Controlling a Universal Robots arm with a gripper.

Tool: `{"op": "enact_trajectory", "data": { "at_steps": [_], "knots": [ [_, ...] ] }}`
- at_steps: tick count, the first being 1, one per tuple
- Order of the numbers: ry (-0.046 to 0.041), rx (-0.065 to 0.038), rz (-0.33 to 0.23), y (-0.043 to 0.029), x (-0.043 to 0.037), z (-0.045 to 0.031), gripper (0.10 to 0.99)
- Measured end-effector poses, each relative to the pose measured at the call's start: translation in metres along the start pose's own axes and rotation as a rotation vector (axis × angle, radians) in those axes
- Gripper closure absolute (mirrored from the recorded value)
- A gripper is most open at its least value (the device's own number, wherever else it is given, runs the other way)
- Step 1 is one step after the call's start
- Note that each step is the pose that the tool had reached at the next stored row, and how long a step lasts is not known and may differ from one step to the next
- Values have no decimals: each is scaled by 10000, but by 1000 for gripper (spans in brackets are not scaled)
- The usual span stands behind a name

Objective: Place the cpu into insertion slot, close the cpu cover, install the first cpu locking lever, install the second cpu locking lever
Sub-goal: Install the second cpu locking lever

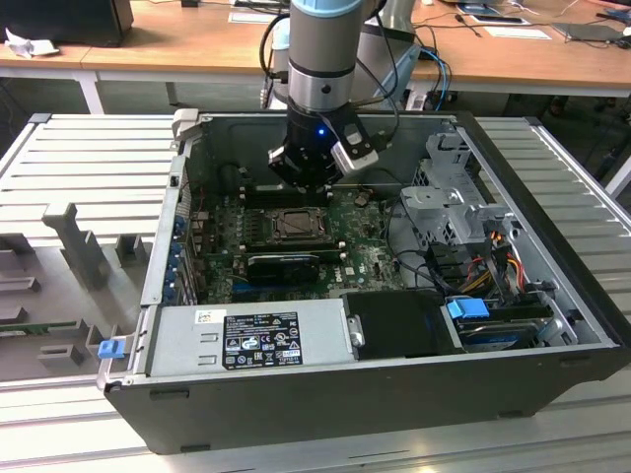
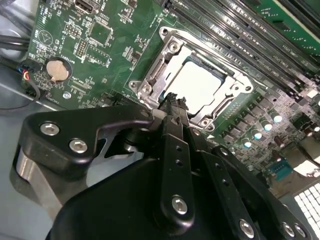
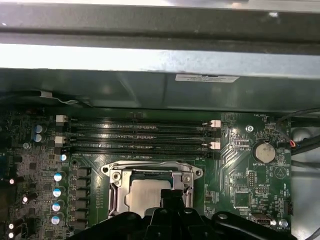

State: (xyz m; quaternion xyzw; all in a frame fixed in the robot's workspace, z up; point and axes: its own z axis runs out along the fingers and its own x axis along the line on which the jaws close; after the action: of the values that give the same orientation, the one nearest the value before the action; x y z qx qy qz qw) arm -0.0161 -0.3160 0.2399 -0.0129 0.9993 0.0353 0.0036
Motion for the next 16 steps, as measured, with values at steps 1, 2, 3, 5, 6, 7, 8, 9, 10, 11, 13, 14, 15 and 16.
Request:
{"op": "enact_trajectory", "data": {
  "at_steps": [1, 2, 3, 5, 6, 7, 8, 9, 10, 11, 13, 14, 15, 16],
  "knots": [
    [0, -1, 0, 0, 0, -9, 980],
    [0, -3, -2, -6, -1, -9, 980],
    [0, -2, -2, -23, 0, -11, 980],
    [0, 2, 0, -62, 2, -14, 980],
    [0, 1, 0, -74, 2, -15, 980],
    [0, 1, 0, -83, 2, -15, 980],
    [0, 2, 0, -93, 2, -16, 980],
    [0, 2, 0, -100, 3, -17, 980],
    [0, 2, 0, -110, 3, -17, 980],
    [0, 1, 0, -117, 3, -18, 980],
    [0, 1, 0, -130, 3, -19, 980],
    [0, 2, 0, -135, 4, -19, 980],
    [0, 2, 0, -139, 4, -19, 980],
    [0, 1, 0, -144, 4, -20, 980]
  ]
}}
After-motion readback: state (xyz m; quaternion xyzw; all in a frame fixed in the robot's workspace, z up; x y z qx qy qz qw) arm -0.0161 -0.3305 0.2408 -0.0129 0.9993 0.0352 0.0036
